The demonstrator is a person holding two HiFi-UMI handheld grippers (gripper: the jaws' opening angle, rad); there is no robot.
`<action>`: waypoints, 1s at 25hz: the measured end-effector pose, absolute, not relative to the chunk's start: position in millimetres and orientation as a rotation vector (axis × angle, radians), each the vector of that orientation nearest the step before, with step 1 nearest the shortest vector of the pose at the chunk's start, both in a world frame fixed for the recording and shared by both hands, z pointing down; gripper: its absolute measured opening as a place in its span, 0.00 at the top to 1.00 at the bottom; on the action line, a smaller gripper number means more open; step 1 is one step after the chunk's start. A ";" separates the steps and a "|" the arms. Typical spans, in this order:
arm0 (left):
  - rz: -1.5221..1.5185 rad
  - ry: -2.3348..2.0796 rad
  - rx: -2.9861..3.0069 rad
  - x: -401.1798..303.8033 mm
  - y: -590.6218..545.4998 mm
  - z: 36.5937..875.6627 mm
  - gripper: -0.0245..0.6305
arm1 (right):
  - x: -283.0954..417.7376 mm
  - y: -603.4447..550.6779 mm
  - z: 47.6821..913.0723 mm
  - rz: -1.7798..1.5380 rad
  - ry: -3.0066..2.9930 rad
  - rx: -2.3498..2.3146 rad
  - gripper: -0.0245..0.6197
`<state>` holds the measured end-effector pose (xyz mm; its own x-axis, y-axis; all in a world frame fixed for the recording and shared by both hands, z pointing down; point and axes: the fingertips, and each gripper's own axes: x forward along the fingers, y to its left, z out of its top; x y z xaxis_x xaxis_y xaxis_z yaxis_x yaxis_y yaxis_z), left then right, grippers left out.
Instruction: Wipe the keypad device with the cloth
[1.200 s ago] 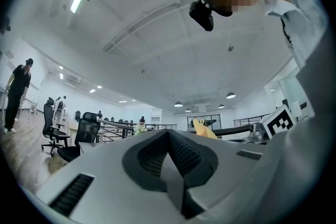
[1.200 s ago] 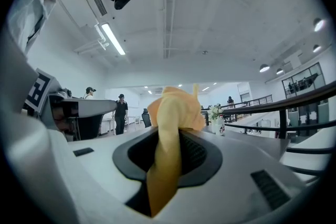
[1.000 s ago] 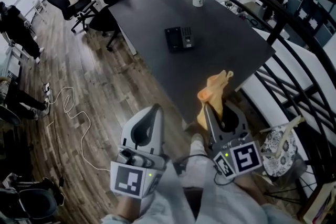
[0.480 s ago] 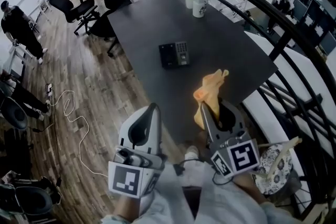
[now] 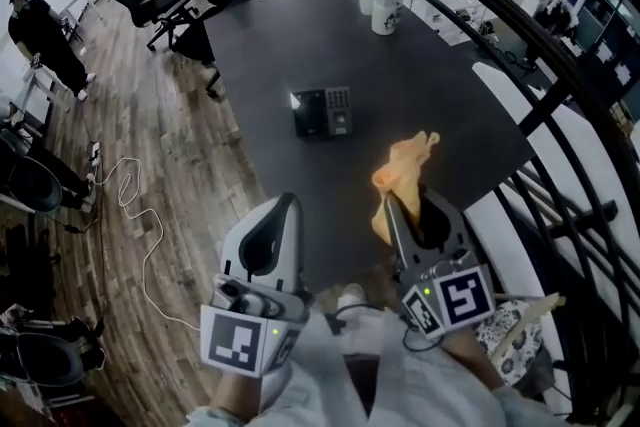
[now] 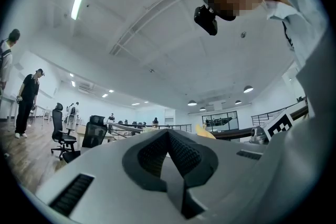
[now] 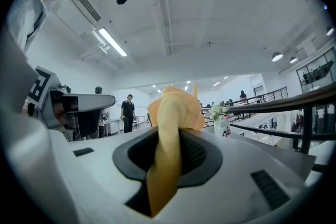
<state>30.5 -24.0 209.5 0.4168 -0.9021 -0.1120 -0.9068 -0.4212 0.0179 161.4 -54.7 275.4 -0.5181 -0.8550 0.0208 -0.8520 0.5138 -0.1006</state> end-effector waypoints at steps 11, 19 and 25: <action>0.109 1.711 -2.553 50.8 -44.9 209.0 0.94 | 181.7 -83.7 290.6 -0.221 2.734 -1.484 0.81; 0.084 1.701 -2.583 55.0 -51.6 212.6 0.94 | 190.8 -92.5 304.8 -0.249 2.714 -1.542 0.81; 0.083 1.670 -2.623 51.0 -63.8 219.6 0.94 | 193.7 -101.9 317.4 -0.260 2.700 -1.621 0.81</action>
<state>51.0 -63.8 219.6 0.4222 -0.9044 -0.0614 -0.9061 -0.4232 0.0025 193.7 -101.9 317.4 -0.4736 -0.8751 0.0997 -0.8780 0.4602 -0.1317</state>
